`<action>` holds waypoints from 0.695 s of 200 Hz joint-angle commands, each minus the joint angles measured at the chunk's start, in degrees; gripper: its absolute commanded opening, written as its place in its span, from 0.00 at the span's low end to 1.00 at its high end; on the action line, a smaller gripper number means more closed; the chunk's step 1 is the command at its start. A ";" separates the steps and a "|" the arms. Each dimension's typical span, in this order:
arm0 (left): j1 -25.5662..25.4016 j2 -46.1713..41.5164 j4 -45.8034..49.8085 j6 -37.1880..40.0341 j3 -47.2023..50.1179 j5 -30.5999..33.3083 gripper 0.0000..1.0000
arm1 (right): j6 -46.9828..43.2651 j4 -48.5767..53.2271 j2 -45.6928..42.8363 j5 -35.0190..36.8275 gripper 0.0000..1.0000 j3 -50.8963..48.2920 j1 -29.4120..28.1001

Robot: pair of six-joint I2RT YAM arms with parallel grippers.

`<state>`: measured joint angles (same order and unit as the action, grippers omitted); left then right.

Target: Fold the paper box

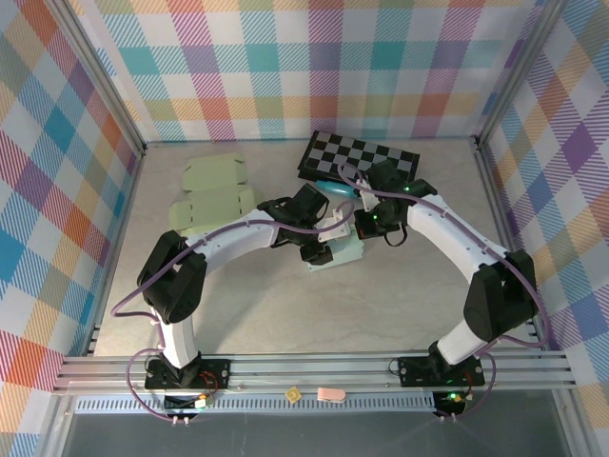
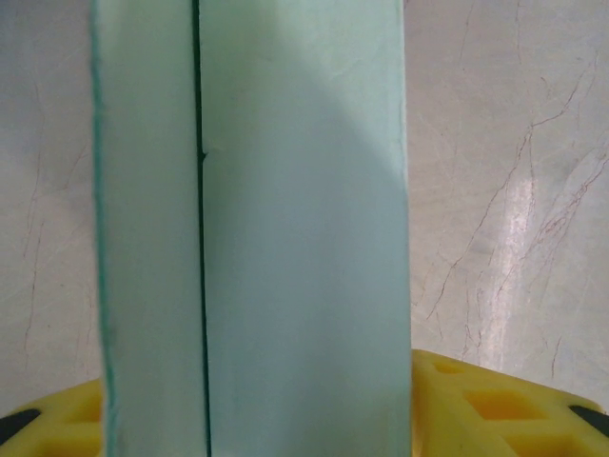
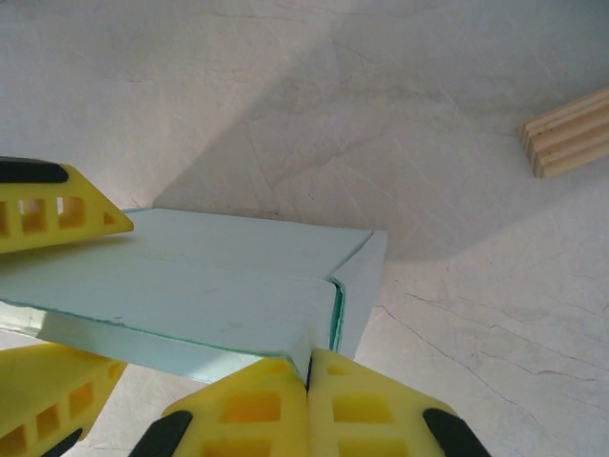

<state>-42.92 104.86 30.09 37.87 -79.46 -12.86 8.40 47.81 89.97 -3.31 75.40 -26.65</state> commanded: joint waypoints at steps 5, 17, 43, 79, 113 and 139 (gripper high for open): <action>0.73 1.13 1.39 -1.04 -1.81 -0.42 0.54 | 2.38 1.47 0.56 -0.20 0.00 0.56 -0.50; 0.77 1.15 1.42 -1.05 -1.85 -0.45 0.54 | 2.49 0.58 0.05 -0.06 0.00 -0.61 -0.67; 0.73 0.96 1.25 -1.39 -1.90 -0.07 0.54 | 1.77 -2.01 -1.15 0.81 0.00 -3.84 -0.77; 0.83 0.61 0.94 -2.85 -2.42 0.10 0.54 | 2.34 -5.26 -3.32 2.10 0.00 -8.04 -1.42; 0.90 -0.87 -1.01 -5.47 -1.01 0.45 0.55 | 3.18 -7.78 -5.45 3.45 0.00 -10.60 -2.16; 1.31 -3.42 -2.62 -10.85 -0.98 2.11 0.56 | 3.41 -8.09 -5.97 4.66 0.00 -11.25 -2.45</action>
<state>-42.81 104.88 29.65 32.49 -79.88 -12.34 10.57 39.33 84.82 0.10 65.49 -28.45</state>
